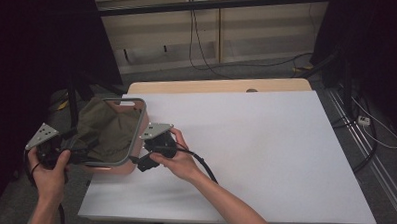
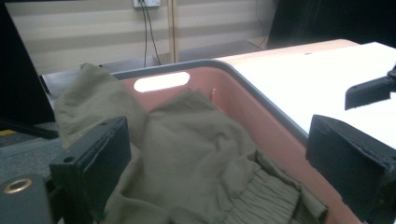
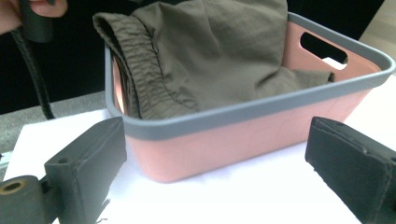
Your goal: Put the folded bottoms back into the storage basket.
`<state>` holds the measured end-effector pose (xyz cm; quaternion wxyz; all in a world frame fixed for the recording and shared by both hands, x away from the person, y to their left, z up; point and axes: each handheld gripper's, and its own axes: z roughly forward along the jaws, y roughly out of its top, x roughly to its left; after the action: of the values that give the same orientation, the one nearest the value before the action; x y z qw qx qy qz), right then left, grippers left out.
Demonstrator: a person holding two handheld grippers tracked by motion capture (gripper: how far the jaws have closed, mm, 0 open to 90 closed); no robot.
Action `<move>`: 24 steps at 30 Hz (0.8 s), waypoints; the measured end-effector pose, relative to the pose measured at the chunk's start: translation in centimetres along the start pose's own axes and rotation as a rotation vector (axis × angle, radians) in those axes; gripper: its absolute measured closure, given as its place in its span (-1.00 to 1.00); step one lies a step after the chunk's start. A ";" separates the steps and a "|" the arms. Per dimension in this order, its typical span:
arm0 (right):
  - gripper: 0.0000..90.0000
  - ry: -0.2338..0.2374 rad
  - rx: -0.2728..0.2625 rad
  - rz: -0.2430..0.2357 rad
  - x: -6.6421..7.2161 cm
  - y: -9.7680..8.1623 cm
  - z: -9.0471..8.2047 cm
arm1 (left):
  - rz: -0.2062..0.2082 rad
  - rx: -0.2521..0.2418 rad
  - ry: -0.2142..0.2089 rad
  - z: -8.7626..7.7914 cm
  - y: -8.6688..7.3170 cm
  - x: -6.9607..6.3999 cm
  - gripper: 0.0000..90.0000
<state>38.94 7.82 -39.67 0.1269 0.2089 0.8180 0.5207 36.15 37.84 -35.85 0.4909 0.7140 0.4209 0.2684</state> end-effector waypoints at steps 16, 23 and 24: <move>-0.88 -0.009 -0.005 0.028 0.0 -2.1 -2.9 | 0.027 0.010 -0.010 -1.1 -1.4 -3.4 -0.85; -0.88 -0.035 0.001 0.020 0.0 -2.9 -4.4 | 0.049 0.014 -0.032 -1.2 -1.6 -4.7 -0.85; -0.88 -0.035 0.001 0.020 0.0 -2.9 -4.4 | 0.049 0.014 -0.032 -1.2 -1.6 -4.7 -0.85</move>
<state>36.49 3.17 -40.40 0.1359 0.2263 0.8137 0.5179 32.30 34.55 -36.74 0.4860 0.7317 0.3973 0.2658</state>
